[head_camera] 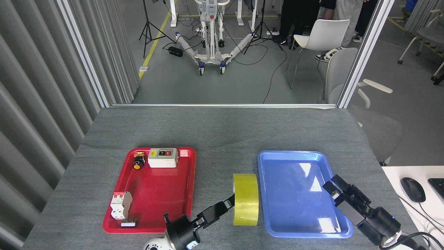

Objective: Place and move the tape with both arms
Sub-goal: 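Reach the right gripper to the tape held by the left gripper, then grasp the tape with the right gripper and release the left gripper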

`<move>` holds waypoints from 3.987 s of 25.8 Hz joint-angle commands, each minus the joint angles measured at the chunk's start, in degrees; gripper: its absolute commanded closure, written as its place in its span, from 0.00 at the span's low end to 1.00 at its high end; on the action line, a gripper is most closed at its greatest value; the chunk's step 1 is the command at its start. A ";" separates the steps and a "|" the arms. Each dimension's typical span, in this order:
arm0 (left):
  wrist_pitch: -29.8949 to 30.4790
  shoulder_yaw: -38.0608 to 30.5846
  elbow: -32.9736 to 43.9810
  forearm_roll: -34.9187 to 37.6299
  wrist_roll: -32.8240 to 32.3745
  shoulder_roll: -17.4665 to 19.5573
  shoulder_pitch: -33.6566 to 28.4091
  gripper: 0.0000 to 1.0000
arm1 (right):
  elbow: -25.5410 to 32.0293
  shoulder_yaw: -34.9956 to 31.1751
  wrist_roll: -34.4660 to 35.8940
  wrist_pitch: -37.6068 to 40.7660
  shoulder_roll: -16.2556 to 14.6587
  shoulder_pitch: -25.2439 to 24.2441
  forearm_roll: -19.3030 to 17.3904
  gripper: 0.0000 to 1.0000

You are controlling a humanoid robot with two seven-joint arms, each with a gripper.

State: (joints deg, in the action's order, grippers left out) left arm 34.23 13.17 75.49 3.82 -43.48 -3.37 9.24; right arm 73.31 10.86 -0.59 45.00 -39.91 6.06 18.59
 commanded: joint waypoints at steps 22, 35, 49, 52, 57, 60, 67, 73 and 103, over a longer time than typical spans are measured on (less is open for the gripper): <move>-0.40 -0.07 0.45 0.66 0.41 -0.06 0.16 1.00 | 0.34 -11.21 -47.04 0.00 16.18 -2.01 -20.26 0.00; -0.48 -0.07 0.71 2.07 0.50 -0.06 0.16 1.00 | 7.38 9.45 -44.93 0.00 1.41 0.18 -30.81 0.00; -0.40 -0.25 0.80 2.07 0.50 -0.06 0.16 1.00 | 13.00 21.13 -37.02 0.00 0.18 11.96 -21.84 0.00; -0.40 -0.25 0.80 2.07 0.50 -0.06 0.16 1.00 | 13.09 21.05 -37.02 0.00 2.47 11.96 -20.61 0.01; -0.40 -0.25 0.89 2.07 0.58 0.03 0.34 1.00 | 13.09 20.96 -37.11 0.00 3.26 13.10 -19.20 0.04; -0.40 -0.34 0.89 2.07 0.58 0.03 0.42 1.00 | 13.09 20.78 -37.11 0.00 4.67 13.46 -19.20 0.06; -0.40 -0.42 0.80 2.07 0.58 0.03 0.42 1.00 | 13.09 20.43 -37.11 0.00 5.19 14.33 -18.06 0.10; -0.40 -0.42 0.54 2.07 0.85 0.03 0.51 1.00 | 13.18 20.43 -37.11 0.00 7.39 14.25 -17.89 0.16; -0.40 -2.18 0.80 2.07 0.94 0.91 0.51 0.96 | 13.18 18.32 -37.02 0.00 6.86 12.75 -17.71 0.64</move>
State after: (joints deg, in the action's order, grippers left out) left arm 32.97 11.19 76.22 5.90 -42.73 -2.46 9.75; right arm 86.49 29.22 -37.54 45.08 -33.07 19.00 0.88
